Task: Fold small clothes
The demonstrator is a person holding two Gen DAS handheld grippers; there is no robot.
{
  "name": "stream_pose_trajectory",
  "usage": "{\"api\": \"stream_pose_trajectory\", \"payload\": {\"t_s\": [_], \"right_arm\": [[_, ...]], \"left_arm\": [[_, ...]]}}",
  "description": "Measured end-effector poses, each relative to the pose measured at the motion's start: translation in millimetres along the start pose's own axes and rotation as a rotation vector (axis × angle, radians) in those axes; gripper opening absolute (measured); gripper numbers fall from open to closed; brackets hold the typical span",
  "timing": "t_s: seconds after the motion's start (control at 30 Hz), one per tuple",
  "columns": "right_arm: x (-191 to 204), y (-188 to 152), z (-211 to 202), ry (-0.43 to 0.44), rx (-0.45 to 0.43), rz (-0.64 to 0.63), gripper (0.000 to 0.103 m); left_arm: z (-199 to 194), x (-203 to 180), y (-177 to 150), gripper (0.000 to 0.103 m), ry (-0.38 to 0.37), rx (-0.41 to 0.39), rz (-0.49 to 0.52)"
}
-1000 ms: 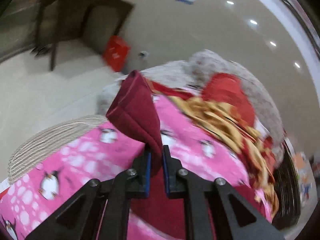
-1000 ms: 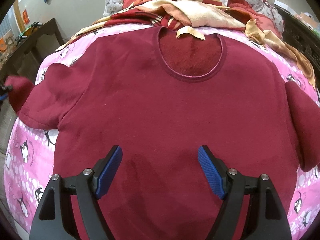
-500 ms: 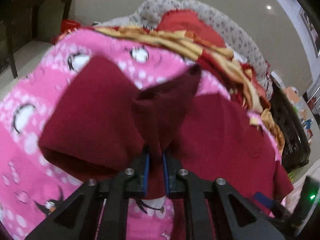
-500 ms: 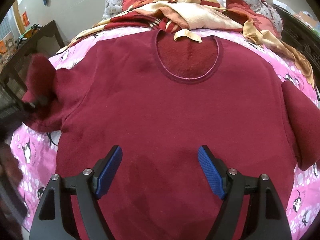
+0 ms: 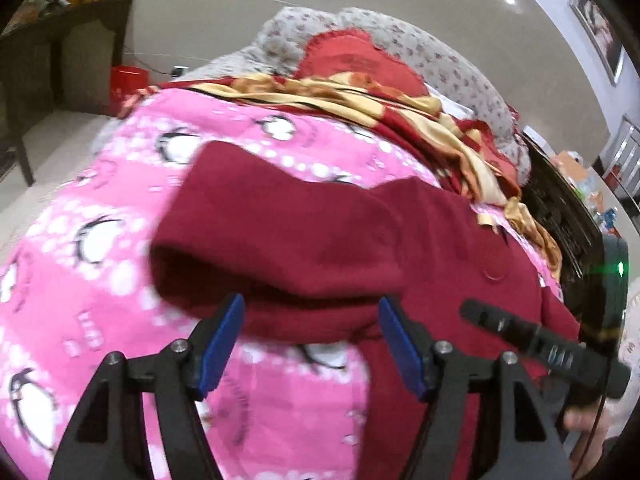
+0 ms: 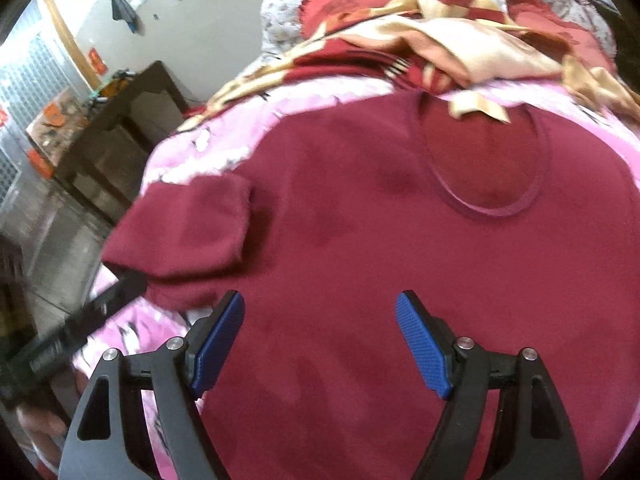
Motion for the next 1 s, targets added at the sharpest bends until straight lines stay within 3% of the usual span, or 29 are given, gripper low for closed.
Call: {"api": "stream_pose_trajectory", "payload": {"t_s": [0.1,0.4,0.43,0.47,0.5,0.6,0.73,0.9,1.0], "right_arm": [[14,15,13,0.030,-0.008,-0.016,0.095],[48,36,71,0.035,0.043,-0.129,0.068],[46,36,77,0.025,0.049,-0.126,0.059],[48,35,82,0.039,0.065,-0.116,0.038],[48,34,85,0.053,0.079,-0.104,0.030],[50,38,76,0.075,0.048,-0.094,0.025],[50,52,30,0.137,-0.044,-0.070,0.022],[28,68,-28,0.119,-0.138,-0.057,0.020],[14,68,-38,0.102,-0.130,-0.070,0.020]], "left_arm": [[-3,23,-2,0.073,0.050,-0.008,-0.032],[-4,53,-13,0.073,0.074,0.016,-0.096],[-4,55,-14,0.073,0.073,0.019,-0.102],[-3,55,-14,0.073,0.073,0.021,-0.107],[-2,55,-14,0.073,0.075,0.022,-0.111],[-3,58,-14,0.073,0.080,0.021,-0.118],[-3,59,-12,0.073,0.084,0.018,-0.133],[-5,49,-11,0.073,0.071,0.013,-0.130],[-3,42,-13,0.073,0.073,0.018,-0.112]]}}
Point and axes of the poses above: each gripper's, at about its wrist camera, not at the fingertips, and z roughly the way its jaws point, x to its left, y to its top, the point moved 10 cm from there along z, roughly the way its jaws point, and after that the axes turned 4 degrees about y, right-handed, at the moved point
